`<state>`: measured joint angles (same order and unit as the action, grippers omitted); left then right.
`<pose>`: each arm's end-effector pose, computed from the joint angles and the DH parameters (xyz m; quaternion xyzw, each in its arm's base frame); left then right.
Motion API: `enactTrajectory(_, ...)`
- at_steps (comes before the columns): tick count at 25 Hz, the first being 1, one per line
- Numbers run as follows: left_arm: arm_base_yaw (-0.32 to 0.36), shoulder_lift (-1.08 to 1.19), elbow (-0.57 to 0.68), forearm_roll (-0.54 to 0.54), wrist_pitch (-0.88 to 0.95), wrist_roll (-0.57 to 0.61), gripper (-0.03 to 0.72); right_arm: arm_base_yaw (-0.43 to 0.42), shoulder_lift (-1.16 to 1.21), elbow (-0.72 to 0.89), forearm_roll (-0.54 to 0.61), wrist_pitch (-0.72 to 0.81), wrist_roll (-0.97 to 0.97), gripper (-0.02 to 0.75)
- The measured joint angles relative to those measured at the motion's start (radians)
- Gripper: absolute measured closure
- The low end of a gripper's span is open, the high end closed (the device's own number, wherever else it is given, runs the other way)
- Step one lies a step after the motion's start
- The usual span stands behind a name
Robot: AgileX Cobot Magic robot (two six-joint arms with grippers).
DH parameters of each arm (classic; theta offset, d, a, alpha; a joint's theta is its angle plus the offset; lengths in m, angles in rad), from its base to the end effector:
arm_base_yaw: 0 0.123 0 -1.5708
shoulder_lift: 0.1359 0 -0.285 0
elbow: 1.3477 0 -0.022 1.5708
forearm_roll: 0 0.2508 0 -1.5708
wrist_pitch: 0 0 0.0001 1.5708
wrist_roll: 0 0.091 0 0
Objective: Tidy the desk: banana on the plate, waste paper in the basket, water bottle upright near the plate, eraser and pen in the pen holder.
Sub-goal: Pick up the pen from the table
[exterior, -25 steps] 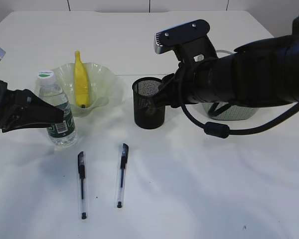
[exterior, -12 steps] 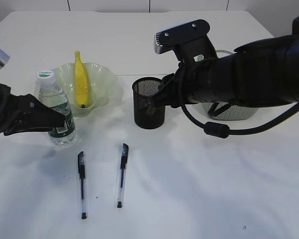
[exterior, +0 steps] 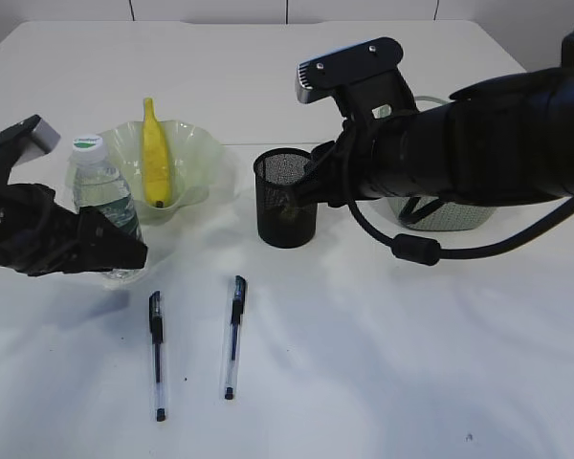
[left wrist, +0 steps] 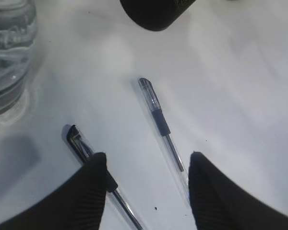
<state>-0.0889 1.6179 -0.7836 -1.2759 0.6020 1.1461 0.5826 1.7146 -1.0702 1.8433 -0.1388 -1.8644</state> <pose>0.2901 -0.0754 0.1870 0.0949 0.9118 -0.2915 0.2732 0.3222 0.1979 0.2324 -0.2310 0.8511 0.0735 0.4658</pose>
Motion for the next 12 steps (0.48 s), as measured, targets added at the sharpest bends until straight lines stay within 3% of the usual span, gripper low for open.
enactTrajectory(12, -0.004, 0.0, -0.001, 0.159, -0.092, -0.107, 0.302, 0.0, 0.0, 0.0, 0.0, 0.0, 0.0, 0.489)
